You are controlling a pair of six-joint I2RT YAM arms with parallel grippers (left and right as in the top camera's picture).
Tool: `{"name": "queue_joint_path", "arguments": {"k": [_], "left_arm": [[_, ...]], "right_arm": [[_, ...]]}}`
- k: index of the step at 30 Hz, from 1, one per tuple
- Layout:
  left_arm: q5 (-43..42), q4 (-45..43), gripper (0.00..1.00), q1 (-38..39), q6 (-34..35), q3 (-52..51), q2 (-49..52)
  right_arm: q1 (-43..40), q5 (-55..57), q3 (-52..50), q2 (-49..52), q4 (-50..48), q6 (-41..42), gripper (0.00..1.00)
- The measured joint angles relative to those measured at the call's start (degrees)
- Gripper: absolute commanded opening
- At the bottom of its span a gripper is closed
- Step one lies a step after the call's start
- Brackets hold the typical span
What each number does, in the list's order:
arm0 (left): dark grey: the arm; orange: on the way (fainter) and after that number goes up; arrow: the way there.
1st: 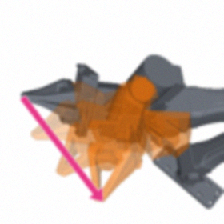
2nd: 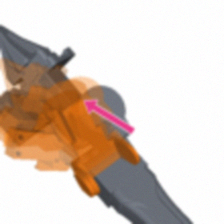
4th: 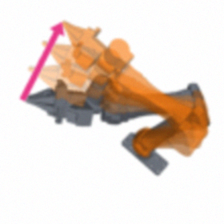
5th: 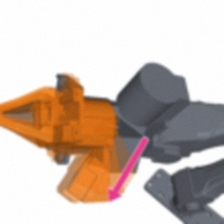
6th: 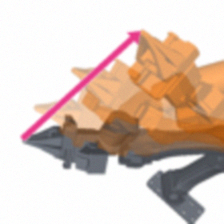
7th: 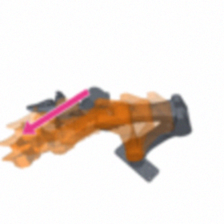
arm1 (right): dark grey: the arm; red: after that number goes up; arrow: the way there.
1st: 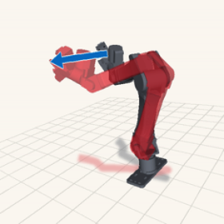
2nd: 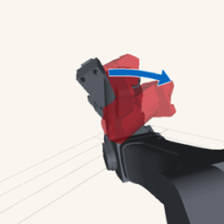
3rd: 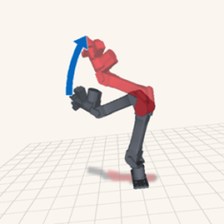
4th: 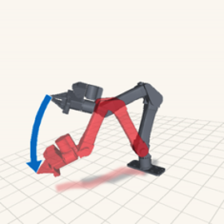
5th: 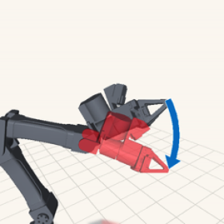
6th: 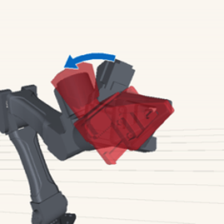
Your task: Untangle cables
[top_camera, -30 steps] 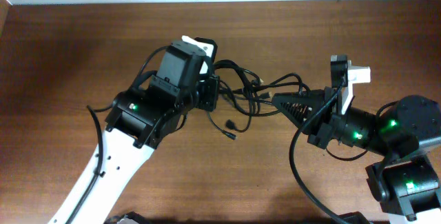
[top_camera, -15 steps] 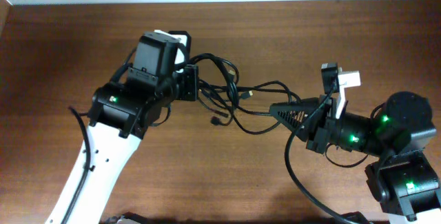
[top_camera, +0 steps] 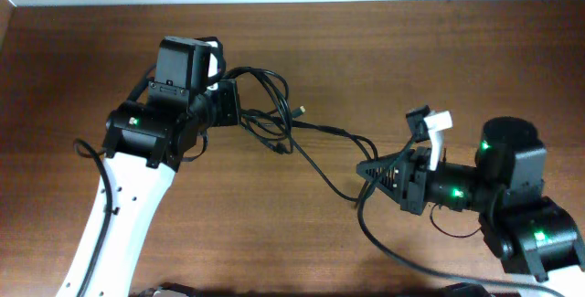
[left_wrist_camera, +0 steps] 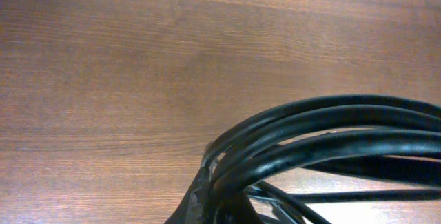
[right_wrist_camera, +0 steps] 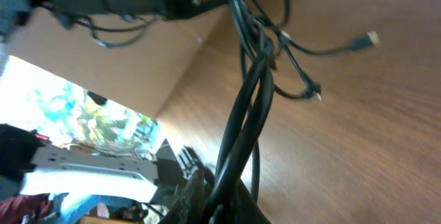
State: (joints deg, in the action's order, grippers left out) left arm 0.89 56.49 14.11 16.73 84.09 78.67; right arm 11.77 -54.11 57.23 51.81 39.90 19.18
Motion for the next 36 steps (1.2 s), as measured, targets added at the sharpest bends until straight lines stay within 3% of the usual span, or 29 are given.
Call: {"name": "queue_joint_path", "arguments": {"k": [5, 7, 8, 10, 11, 13, 24, 29, 32, 36], "left_arm": [[1.14, 0.04, 0.00, -0.20, 0.00, -0.15, 0.04], [1.31, 0.04, 0.00, -0.24, 0.00, -0.15, 0.07], [1.31, 0.09, 0.00, -0.26, 0.00, -0.15, 0.09], [1.73, 0.07, 0.00, -0.33, 0.00, -0.15, 0.09], [2.29, 0.07, 0.00, -0.46, 0.00, -0.15, 0.09], [2.84, 0.07, 0.00, -0.70, 0.00, -0.20, 0.09], [0.02, 0.09, 0.00, -0.85, -3.06, -0.22, 0.11], [-9.97, -0.07, 0.00, -0.85, -12.11, -0.26, 0.11], [-20.44, -0.26, 0.00, -0.85, -19.96, -0.26, 0.11], [-30.40, -1.42, 0.00, -0.85, -24.81, -0.26, 0.11]], "right_arm": [[0.00, 1.20, 0.13, 3.32, 2.86, -3.45, 0.08], [0.00, 2.95, 0.24, 4.37, 4.55, -4.15, 0.13], [0.00, 4.31, 0.24, 4.90, 5.62, -4.35, 0.23], [0.00, 6.58, 0.24, 5.44, 6.51, -4.87, 0.63], [0.00, 7.34, 0.26, 5.51, 6.64, -4.72, 0.71], [0.00, 8.22, 0.28, 5.51, 6.54, -5.16, 0.79], [0.00, 9.31, 0.31, 5.51, 6.38, -5.25, 0.81], [0.00, 9.29, 0.31, 5.51, 4.96, -5.22, 0.81], [0.00, 9.29, 0.31, 5.51, 4.37, -5.22, 0.81], [0.00, 9.29, 0.31, 5.51, 3.54, -5.20, 0.81]]}}
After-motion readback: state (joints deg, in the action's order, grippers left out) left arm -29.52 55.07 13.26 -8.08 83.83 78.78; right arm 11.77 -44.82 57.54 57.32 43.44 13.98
